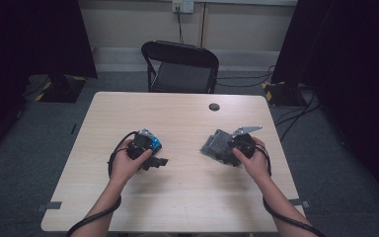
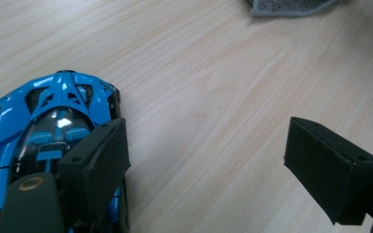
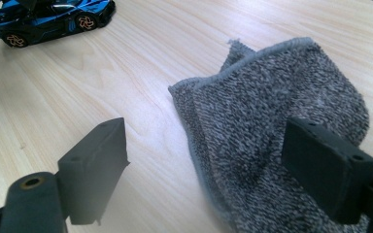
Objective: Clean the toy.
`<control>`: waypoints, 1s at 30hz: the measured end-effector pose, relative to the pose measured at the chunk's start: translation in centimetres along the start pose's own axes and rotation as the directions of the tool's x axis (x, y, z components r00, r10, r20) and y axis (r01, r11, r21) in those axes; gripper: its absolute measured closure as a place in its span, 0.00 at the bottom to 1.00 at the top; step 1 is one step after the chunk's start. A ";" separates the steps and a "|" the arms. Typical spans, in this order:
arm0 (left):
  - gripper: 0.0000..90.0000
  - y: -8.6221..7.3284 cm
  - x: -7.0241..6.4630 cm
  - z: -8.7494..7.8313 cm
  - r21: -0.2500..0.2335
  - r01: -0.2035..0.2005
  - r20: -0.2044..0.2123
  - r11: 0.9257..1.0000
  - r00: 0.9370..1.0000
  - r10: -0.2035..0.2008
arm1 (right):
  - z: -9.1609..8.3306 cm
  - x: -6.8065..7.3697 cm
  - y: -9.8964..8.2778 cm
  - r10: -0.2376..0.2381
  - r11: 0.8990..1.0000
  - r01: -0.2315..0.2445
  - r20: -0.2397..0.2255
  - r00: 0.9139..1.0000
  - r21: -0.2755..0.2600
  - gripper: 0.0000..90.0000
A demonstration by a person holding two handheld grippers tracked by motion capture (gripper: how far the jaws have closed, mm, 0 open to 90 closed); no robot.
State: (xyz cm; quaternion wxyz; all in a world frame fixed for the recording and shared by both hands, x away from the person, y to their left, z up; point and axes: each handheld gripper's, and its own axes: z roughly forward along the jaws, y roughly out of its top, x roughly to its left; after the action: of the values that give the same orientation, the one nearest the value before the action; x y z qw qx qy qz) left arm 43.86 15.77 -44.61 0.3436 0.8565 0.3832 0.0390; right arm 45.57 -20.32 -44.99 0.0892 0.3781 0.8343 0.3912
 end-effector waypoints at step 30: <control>0.19 -1.7 -2.6 0.8 0.029 -0.062 0.073 0.998 0.996 0.060 | 0.7 3.3 0.0 -0.118 0.992 0.121 -0.091 0.989 0.031 0.20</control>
State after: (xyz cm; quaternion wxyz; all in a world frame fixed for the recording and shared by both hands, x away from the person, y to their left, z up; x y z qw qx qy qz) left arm 41.23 14.38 -45.78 0.3425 0.8738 0.3449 0.0125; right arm 43.55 -17.57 -44.91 0.0683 0.3112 0.8657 0.3861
